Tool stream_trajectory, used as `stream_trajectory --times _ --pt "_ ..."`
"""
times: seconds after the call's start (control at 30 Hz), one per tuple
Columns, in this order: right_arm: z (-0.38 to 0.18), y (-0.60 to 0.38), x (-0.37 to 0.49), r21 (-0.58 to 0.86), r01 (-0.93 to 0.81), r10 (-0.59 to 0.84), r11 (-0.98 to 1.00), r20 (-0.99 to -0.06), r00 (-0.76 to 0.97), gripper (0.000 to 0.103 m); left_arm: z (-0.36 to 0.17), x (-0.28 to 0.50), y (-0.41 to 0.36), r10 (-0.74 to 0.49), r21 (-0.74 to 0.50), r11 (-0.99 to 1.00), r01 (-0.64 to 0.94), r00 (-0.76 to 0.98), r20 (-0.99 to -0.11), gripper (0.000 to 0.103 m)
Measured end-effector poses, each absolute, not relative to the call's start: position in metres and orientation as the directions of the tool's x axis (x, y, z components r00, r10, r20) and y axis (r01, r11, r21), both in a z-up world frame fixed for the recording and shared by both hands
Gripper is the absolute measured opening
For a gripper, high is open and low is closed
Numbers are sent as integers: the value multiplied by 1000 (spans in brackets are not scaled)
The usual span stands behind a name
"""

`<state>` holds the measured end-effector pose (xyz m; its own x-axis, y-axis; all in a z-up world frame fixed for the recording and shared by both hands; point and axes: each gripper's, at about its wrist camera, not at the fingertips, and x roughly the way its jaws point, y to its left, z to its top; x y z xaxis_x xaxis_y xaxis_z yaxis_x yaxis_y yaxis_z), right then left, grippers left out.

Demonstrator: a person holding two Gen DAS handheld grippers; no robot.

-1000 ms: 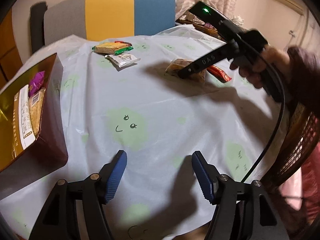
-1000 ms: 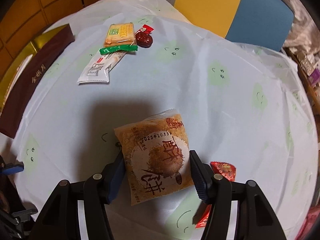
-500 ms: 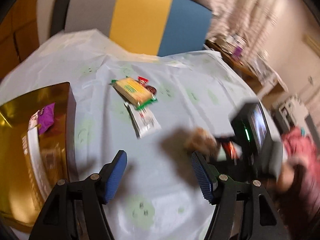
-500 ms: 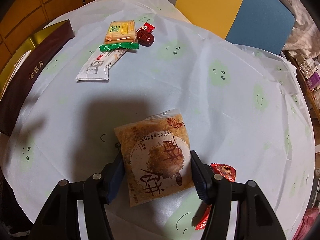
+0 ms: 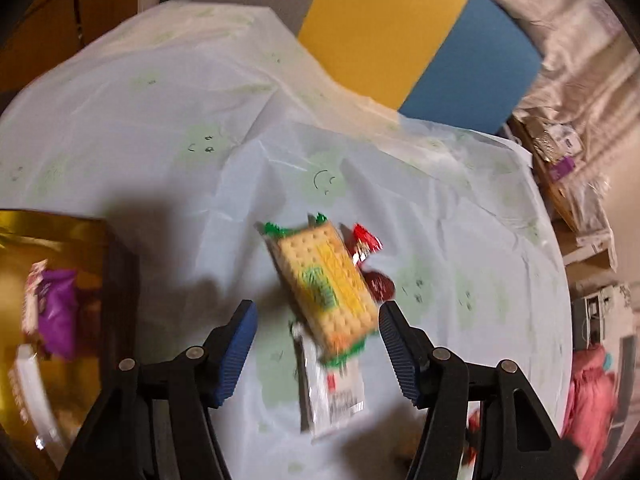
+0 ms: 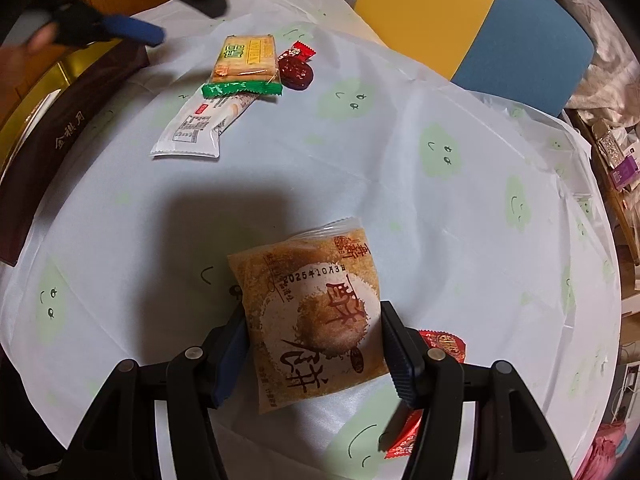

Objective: Organize snacks
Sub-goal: 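Grasp the WEIDAN cracker pack with the left tool while right tool holds the mooncake bag, then carry the cracker pack into the gold tin and open the left tool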

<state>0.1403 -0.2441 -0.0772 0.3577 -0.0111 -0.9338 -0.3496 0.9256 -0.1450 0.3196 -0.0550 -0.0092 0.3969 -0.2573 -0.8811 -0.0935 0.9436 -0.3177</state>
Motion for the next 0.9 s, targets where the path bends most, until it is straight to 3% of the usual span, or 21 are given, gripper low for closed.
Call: stream_trajectory --times 0.5,0.6,0.9 --pt "-78 -237 139 -170 -353 -34 920 -932 360 62 -52 379 -69 -162 -214 966 -143 309 -937 68" --pt "-78 -236 138 -169 -354 -33 920 -932 360 62 -50 379 -67 -155 -210 968 -137 329 -931 60" --pt "-78 -238 135 -160 -365 -18 917 -932 362 62 -23 339 -38 -212 -276 957 -87 438 -873 55"
